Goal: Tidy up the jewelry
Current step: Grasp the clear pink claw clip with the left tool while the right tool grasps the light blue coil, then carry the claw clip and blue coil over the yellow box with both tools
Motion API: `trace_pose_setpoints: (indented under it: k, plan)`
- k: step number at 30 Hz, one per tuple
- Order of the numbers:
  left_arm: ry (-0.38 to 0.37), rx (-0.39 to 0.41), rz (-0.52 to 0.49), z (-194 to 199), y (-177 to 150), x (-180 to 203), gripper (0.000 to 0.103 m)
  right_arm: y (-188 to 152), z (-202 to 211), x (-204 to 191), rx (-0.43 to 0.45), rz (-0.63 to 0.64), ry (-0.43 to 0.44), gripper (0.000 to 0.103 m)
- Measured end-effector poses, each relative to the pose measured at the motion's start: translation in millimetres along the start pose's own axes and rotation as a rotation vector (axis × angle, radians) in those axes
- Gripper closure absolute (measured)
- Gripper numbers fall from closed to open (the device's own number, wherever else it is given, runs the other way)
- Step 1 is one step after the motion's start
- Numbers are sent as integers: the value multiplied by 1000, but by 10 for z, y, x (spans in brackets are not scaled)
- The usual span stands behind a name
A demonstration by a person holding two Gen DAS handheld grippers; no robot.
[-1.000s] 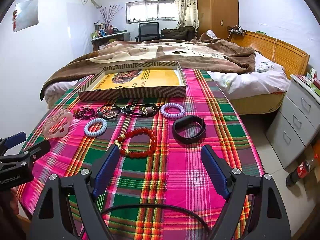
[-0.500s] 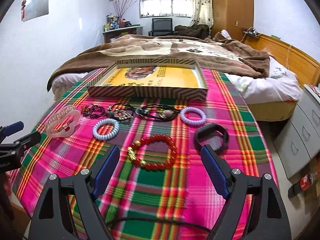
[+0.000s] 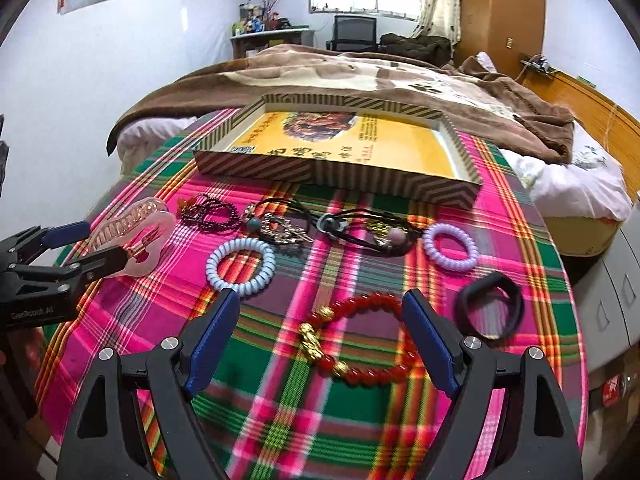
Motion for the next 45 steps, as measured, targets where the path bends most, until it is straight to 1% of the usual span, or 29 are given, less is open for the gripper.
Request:
trace_pose_setpoints:
  k: [3,4,5,6,8,12,15,17,20,23,26,27,30,32,33,35,36,37,38,40,45]
  plan:
    - [-20,-23,-9,-54,31,-1,45,49,-67,-98,-15,27,25,20]
    - [-31,-28,-14,-68,33,1,49,63,-86,-135,-17,39,31,20]
    - [-39,-30,-20,-75,35,3,58,80,-114,-175,-23,53,35,20]
    - [-39,-32,-22,-81,34,9,60,97,-146,-212,-33,65,42,20]
    - [-39,-31,-22,-85,30,2,60,134,-209,-272,-50,78,61,20]
    - [-43,-23,-3,-62,16,-62,60,161,-262,-365,-61,100,70,22]
    - [-34,-18,0,-22,-10,-111,60,180,-289,-447,-67,128,69,29]
    - [-36,-13,11,13,-26,-143,60,198,-325,-484,-73,136,59,40]
    - [-30,-2,28,78,-49,-198,60,223,-379,-520,-81,145,56,48]
    - [-23,2,37,118,-63,-238,60,223,-439,-578,-96,171,62,49]
    - [-23,3,44,132,-63,-264,60,213,-498,-633,-103,209,24,50]
    - [-23,2,47,132,-62,-269,60,215,-499,-634,-101,212,23,50]
    - [-29,-3,54,133,-55,-265,60,216,-495,-647,-99,226,12,55]
    - [-31,-2,56,139,-54,-257,60,211,-480,-655,-86,240,-10,69]
    - [-32,1,57,150,-49,-253,60,212,-480,-649,-84,240,-23,71]
    - [-32,5,57,176,-36,-241,60,217,-466,-623,-80,228,-14,79]
    - [-32,6,55,181,-27,-236,60,220,-454,-601,-76,219,-7,81]
    - [-32,9,52,196,-19,-224,60,224,-432,-584,-70,213,0,91]
    - [-32,11,50,206,-14,-212,60,231,-404,-575,-63,210,11,94]
    - [-35,16,46,230,6,-193,60,236,-376,-548,-56,200,5,94]
    - [-49,26,46,277,76,-149,60,249,-244,-418,-33,155,41,94]
Point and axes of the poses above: each gripper's, at about its wrist camera, not at the fingertips, and z roughly against the way its jaws point, x to its right, y to its top, the point moved 4 cm from there along -z, roughly the way its jaws point, and after that the axes turned 12 degrees about -x, right-handed, at the moved point
